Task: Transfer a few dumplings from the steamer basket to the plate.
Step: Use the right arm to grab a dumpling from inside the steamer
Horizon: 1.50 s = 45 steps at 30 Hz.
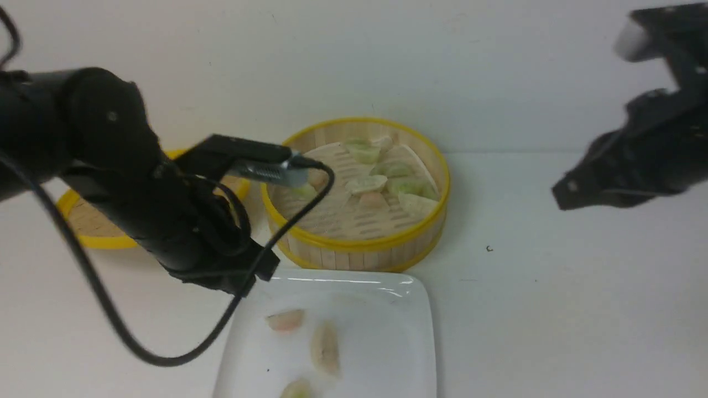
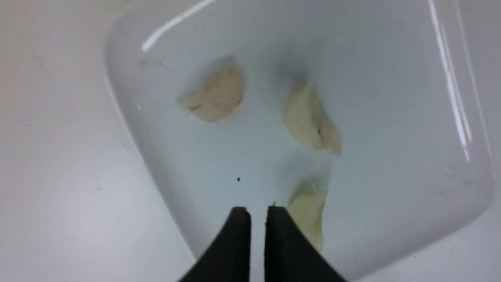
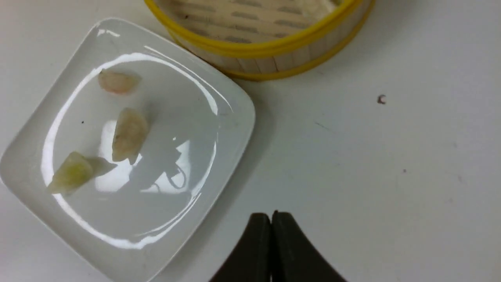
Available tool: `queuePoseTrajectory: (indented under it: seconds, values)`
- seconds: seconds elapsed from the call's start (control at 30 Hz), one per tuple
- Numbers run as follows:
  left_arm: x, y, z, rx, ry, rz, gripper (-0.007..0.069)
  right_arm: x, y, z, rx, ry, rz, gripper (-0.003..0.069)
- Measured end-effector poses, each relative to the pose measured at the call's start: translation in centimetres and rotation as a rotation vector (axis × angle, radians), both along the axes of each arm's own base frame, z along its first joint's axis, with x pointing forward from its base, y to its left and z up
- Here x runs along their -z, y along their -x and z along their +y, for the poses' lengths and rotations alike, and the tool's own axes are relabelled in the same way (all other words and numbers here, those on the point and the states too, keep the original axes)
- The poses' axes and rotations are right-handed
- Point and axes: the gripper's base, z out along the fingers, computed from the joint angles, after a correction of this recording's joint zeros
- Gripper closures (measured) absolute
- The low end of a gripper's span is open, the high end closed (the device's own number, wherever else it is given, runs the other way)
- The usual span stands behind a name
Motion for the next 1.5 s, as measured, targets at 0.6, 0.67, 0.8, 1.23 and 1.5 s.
queuePoseTrajectory:
  seconds: [0.6, 0.67, 0.8, 1.23, 1.5]
  values:
    - [-4.8, 10.9, 4.9, -0.054, -0.038, -0.186, 0.0631, 10.5, -16.8, 11.3, -0.133, 0.17, 0.028, 0.0285]
    - [-5.0, 11.7, 5.6, -0.083, -0.07, -0.183, 0.0631, 11.8, -17.7, 11.5, -0.137, 0.19, 0.02, 0.025]
    - [-5.7, 13.0, 6.7, -0.139, -0.11, -0.223, 0.0631, 14.6, -18.9, 11.6, -0.146, 0.258, 0.019, 0.0228]
    - [-6.9, 15.0, 8.3, -0.217, -0.158, -0.325, 0.0631, 16.9, -19.6, 12.0, -0.167, 0.371, 0.004, 0.0454]
    - [-6.9, 15.0, 8.4, -0.218, -0.16, -0.323, 0.0631, 14.1, -18.3, 15.3, -0.194, 0.336, -0.035, 0.0625]
